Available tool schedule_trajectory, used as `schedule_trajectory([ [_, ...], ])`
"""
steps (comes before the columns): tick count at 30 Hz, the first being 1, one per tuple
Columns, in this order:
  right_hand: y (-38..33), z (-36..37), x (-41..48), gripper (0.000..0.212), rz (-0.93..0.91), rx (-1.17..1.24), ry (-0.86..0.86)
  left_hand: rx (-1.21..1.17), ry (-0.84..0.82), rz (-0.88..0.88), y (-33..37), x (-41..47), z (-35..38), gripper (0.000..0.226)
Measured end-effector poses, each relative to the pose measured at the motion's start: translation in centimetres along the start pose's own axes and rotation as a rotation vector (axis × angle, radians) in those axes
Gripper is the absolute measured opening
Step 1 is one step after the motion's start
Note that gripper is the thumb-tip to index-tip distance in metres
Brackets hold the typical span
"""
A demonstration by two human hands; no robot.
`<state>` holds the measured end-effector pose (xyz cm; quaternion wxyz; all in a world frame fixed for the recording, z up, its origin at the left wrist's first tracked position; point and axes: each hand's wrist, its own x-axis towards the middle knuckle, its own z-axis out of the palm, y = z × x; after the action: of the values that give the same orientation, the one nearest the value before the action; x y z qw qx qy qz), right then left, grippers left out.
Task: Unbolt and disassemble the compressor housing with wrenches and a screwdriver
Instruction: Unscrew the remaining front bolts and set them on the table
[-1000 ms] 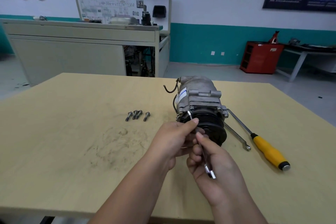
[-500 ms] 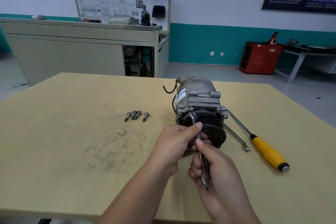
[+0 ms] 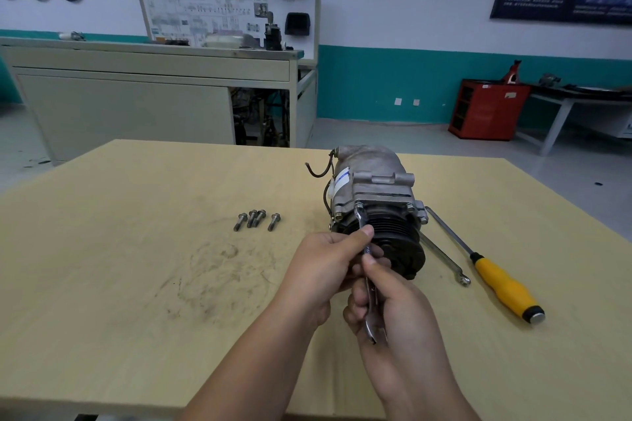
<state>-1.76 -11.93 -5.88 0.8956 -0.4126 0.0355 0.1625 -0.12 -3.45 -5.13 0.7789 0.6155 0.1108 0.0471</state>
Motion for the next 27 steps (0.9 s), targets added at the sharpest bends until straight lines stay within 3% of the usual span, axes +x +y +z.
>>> schedule_trajectory([
  [3,0.0,0.1,0.1,0.036,0.004,0.028,-0.02,-0.014,-0.019,0.007,0.1,0.1,0.0,0.034],
  [13,0.3,0.2,0.6,0.032,-0.01,-0.066,-0.092,-0.022,0.004,-0.006,0.1,0.2,-0.5,0.042],
  [23,0.5,-0.3,1.2,0.044,-0.147,-0.326,-0.077,-0.084,-0.045,-0.107,0.0,0.6,-0.7,0.044],
  [27,0.5,-0.4,0.8,0.048,-0.029,-0.162,-0.168,-0.195,-0.056,-0.21,0.3,0.4,-0.7,0.035],
])
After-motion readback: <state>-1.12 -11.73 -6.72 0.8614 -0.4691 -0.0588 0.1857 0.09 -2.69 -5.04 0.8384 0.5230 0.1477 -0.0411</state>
